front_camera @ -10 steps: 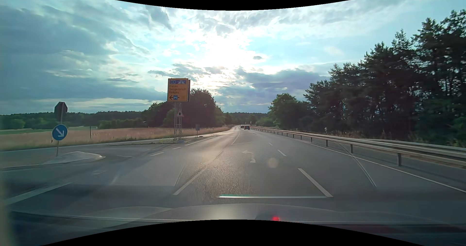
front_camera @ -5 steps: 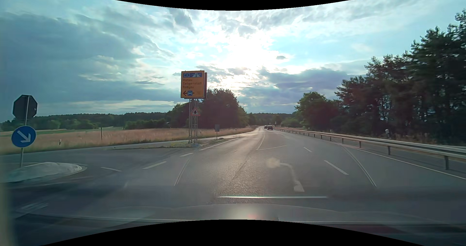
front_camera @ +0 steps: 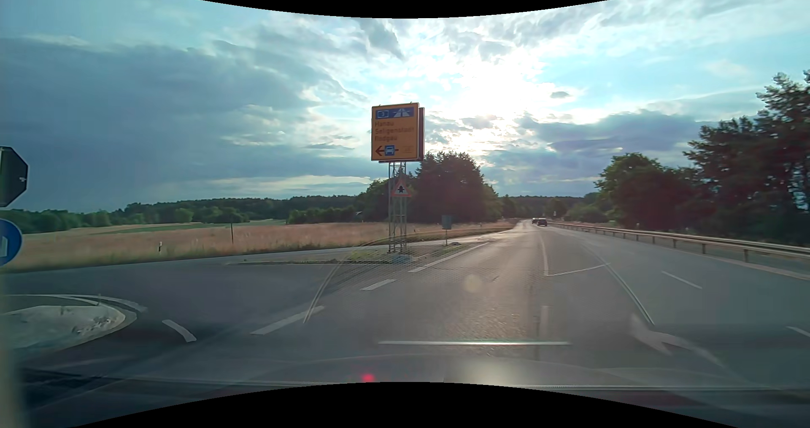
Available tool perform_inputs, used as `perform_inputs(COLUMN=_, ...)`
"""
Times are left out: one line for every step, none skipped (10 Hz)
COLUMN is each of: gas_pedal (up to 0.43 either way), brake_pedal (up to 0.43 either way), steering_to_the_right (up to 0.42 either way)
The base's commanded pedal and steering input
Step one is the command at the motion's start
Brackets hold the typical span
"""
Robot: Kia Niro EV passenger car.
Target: Follow the waypoints while adhering to traffic rules and regulations
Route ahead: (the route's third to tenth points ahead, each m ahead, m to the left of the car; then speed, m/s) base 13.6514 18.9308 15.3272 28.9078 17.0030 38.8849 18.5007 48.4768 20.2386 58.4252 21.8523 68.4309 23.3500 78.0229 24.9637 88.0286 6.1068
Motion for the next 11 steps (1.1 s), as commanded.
perform_inputs(gas_pedal=0.0, brake_pedal=0.177, steering_to_the_right=-0.323)
perform_inputs(gas_pedal=0.0, brake_pedal=0.146, steering_to_the_right=-0.337)
perform_inputs(gas_pedal=0.0, brake_pedal=0.122, steering_to_the_right=-0.349)
perform_inputs(gas_pedal=0.0, brake_pedal=0.085, steering_to_the_right=-0.356)
perform_inputs(gas_pedal=0.0, brake_pedal=0.024, steering_to_the_right=-0.363)
perform_inputs(gas_pedal=0.0, brake_pedal=0.0, steering_to_the_right=-0.365)
perform_inputs(gas_pedal=0.0, brake_pedal=0.0, steering_to_the_right=-0.365)
perform_inputs(gas_pedal=0.0, brake_pedal=0.0, steering_to_the_right=-0.365)
perform_inputs(gas_pedal=0.0, brake_pedal=0.0, steering_to_the_right=-0.365)
perform_inputs(gas_pedal=0.0, brake_pedal=0.0, steering_to_the_right=-0.366)
perform_inputs(gas_pedal=0.0, brake_pedal=0.0, steering_to_the_right=-0.366)
